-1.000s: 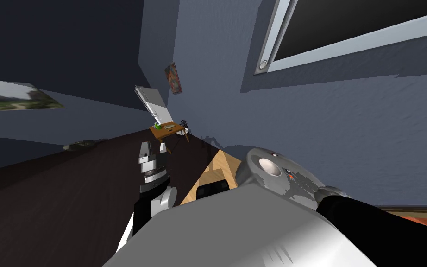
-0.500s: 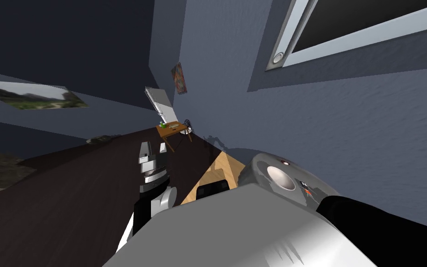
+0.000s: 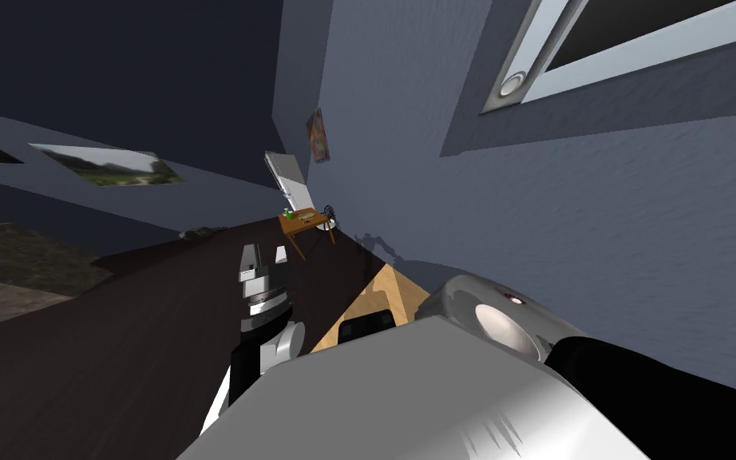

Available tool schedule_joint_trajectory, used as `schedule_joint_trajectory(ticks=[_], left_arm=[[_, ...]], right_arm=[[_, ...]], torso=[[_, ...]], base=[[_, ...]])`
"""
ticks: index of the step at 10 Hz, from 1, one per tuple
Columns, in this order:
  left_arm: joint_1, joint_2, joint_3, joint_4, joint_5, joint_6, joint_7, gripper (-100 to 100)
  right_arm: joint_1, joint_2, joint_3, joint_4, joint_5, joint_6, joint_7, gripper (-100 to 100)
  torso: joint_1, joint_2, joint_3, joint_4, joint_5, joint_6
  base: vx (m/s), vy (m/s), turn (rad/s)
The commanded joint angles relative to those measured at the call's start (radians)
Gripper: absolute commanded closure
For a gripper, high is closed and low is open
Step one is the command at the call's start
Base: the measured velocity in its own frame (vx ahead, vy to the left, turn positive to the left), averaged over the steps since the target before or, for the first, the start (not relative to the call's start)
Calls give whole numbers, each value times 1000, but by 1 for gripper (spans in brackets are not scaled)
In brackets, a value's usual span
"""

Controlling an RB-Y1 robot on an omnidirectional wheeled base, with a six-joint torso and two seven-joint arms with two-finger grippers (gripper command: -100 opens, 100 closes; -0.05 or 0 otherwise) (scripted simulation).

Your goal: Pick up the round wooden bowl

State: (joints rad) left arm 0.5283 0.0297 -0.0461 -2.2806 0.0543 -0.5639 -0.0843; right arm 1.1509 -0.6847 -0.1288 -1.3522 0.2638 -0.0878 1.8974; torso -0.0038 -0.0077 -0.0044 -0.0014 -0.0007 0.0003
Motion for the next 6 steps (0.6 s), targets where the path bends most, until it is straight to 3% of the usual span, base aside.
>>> schedule_joint_trajectory(ticks=[1, 3, 4, 5, 6], left_arm=[[0, 0, 0, 0, 0, 0, 0, 0], [0, 0, 0, 0, 0, 0, 0, 0], [0, 0, 0, 0, 0, 0, 0, 0], [0, 0, 0, 0, 0, 0, 0, 0], [0, 0, 0, 0, 0, 0, 0, 0]], right_arm=[[-9, -10, 3, 38, -5, 3, 49, -100], [-23, -11, 19, 74, -10, 1, 85, -100], [-35, 3, 47, 91, -10, 1, 101, -100], [-26, -8, 34, 74, -12, 5, 87, -100], [-27, -8, 37, 74, -12, 6, 89, 0]], torso=[[0, 0, 0, 0, 0, 0], [0, -1, -1, 0, 0, 0], [1, 0, 0, 0, 0, 1], [1, 1, 0, 0, 0, 1], [4, 4, 2, 1, 1, 1]], base=[[141, -88, 177], [118, -73, 137], [90, -74, 78], [38, -33, 18], [8, -7, 1]])
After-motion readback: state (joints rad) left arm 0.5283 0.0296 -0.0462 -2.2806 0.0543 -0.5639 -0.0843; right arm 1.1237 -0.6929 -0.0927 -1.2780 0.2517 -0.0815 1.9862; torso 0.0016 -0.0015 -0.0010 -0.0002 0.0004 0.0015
